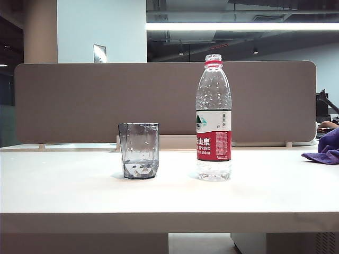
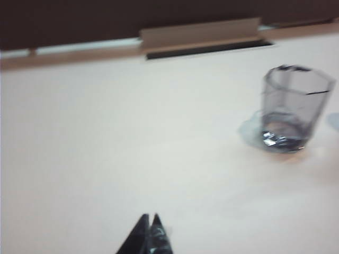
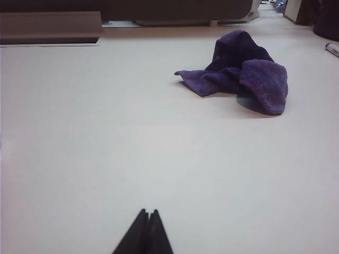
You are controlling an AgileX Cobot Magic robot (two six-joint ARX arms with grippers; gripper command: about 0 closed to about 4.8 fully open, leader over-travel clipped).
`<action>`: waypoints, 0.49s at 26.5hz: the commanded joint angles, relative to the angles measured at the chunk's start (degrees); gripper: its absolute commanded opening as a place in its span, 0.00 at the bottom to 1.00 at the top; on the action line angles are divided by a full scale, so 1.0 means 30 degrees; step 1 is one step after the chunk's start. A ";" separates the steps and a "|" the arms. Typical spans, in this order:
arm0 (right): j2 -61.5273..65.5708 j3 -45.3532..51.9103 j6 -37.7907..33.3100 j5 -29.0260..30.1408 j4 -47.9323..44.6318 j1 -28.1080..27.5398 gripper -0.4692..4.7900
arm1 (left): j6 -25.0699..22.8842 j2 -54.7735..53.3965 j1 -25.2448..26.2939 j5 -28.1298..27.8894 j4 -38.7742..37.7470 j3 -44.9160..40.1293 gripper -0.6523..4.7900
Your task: Pick up the mineral water bottle on the table and pour a little water into the mug.
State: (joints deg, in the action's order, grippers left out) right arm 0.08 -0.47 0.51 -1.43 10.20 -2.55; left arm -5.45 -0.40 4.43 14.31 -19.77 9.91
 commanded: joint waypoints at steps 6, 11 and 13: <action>-0.0015 0.0146 0.0044 0.0022 -0.0262 0.0015 0.08 | 0.3024 -0.0007 0.0029 -0.3665 0.2142 -0.2368 0.12; -0.0015 0.0146 0.0044 0.0022 -0.0262 0.0015 0.08 | 0.2943 -0.0022 0.0029 -0.3905 0.2142 -0.2783 0.12; -0.0015 0.0146 0.0044 0.0015 -0.0270 0.0015 0.08 | 0.2914 -0.0007 0.0029 -0.3905 0.2280 -0.2841 0.12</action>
State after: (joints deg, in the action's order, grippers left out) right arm 0.10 -0.47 0.54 -1.43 10.20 -2.55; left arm 3.31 -0.38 4.51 2.79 -13.56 1.74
